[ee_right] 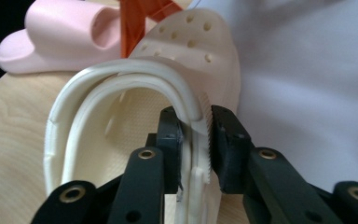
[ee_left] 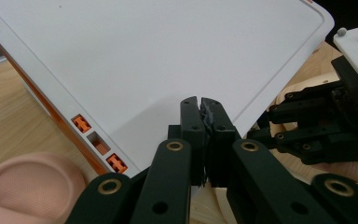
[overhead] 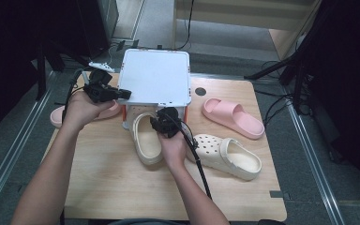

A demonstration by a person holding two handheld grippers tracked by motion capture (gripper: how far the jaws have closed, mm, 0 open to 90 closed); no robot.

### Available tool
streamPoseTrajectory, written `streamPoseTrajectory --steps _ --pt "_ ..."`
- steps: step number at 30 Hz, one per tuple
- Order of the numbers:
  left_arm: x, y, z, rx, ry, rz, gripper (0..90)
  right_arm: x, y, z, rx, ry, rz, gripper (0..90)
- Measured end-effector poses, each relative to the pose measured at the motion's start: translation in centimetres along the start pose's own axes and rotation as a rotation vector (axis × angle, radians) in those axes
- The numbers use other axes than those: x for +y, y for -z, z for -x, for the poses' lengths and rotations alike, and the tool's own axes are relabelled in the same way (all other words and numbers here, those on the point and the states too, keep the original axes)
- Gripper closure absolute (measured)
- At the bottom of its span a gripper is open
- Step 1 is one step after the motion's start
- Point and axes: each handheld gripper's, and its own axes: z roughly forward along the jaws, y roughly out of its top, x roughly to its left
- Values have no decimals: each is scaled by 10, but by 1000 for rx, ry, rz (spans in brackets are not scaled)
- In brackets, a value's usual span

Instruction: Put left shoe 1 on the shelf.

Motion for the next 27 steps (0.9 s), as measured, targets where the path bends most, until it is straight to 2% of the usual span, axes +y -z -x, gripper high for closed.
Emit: streamPoseTrajectory --steps 5,8,12,15,19,21,22,24,27 --pt "0 0 0 2 -1 0 881 -1 7 1 40 10 -26 631" --pt "0 -1 1 13 -3 -1 881 -1 17 -1 59 33 -25 584" --pt "0 -2 3 20 -1 8 881 -7 35 -2 71 68 -21 576" --pt "0 -2 3 21 4 11 881 -16 49 1 124 62 -26 626" --pt "-1 -1 3 25 7 14 881 -31 61 1 159 76 -42 720" --pt "-1 -1 3 25 10 11 881 -38 66 0 185 95 -56 770" --pt "0 -1 3 26 6 8 882 -41 68 -2 187 109 -62 819" --pt "1 -1 3 25 4 0 887 -53 74 -5 223 146 -84 895" --pt "1 -2 2 23 7 0 891 -65 79 -9 251 171 -94 900"
